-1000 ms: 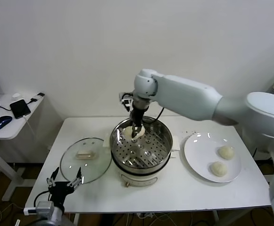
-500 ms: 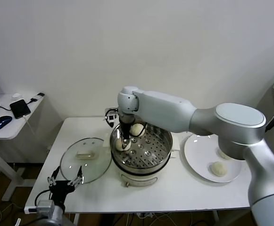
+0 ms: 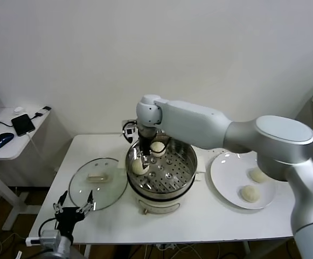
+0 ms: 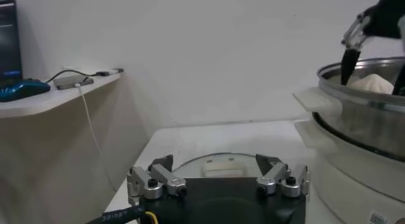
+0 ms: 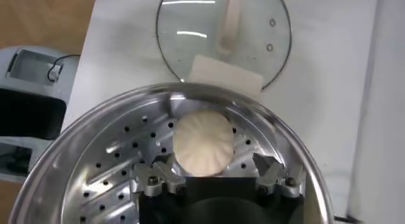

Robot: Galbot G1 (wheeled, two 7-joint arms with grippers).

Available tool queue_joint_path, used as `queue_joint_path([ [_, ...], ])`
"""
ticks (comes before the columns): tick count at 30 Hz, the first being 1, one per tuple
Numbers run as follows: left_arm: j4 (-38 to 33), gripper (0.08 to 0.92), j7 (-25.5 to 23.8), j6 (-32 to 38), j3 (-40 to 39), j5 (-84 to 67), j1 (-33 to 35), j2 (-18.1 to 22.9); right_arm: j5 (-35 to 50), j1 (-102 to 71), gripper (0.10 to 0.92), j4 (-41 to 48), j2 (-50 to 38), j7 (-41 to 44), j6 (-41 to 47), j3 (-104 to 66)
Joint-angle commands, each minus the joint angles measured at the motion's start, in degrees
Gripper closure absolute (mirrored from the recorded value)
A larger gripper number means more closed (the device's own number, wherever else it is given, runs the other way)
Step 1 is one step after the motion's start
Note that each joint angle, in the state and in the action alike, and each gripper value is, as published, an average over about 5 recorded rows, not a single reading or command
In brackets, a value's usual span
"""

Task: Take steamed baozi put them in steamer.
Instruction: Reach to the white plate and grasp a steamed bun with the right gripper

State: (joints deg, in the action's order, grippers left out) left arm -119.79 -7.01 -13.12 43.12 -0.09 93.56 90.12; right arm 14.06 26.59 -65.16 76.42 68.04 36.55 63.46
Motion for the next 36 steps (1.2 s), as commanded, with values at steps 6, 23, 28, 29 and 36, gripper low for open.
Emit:
queue_joint_path([
  [6, 0.0, 0.177, -0.6, -1.0, 0.1, -3.5, 0.7, 0.0, -9.3, 2.6, 0.203, -16.3, -27.8, 11.2, -11.5, -11.3],
  [23, -1.9, 0.177, -2.0, -3.1, -0.4, -6.7, 3.1, 1.2, -28.0, -23.4, 0.202, -14.3, -46.6, 15.7, -33.1, -21.2],
  [28, -2.2, 0.177, -1.9, -3.2, -0.1, -5.9, 3.6, 2.5, -32.4, -31.2, 0.203, -10.5, -43.6, 14.9, -37.2, -27.4],
  [29, -2.3, 0.177, -1.9, -3.2, -0.1, -5.8, 3.9, 2.7, -32.6, -31.9, 0.203, -10.3, -43.3, 14.8, -37.1, -27.5],
  [36, -2.5, 0.177, -1.8, -3.0, -0.2, -5.1, 4.6, 3.2, -33.3, -33.5, 0.202, -7.6, -41.4, 14.0, -37.2, -28.2],
])
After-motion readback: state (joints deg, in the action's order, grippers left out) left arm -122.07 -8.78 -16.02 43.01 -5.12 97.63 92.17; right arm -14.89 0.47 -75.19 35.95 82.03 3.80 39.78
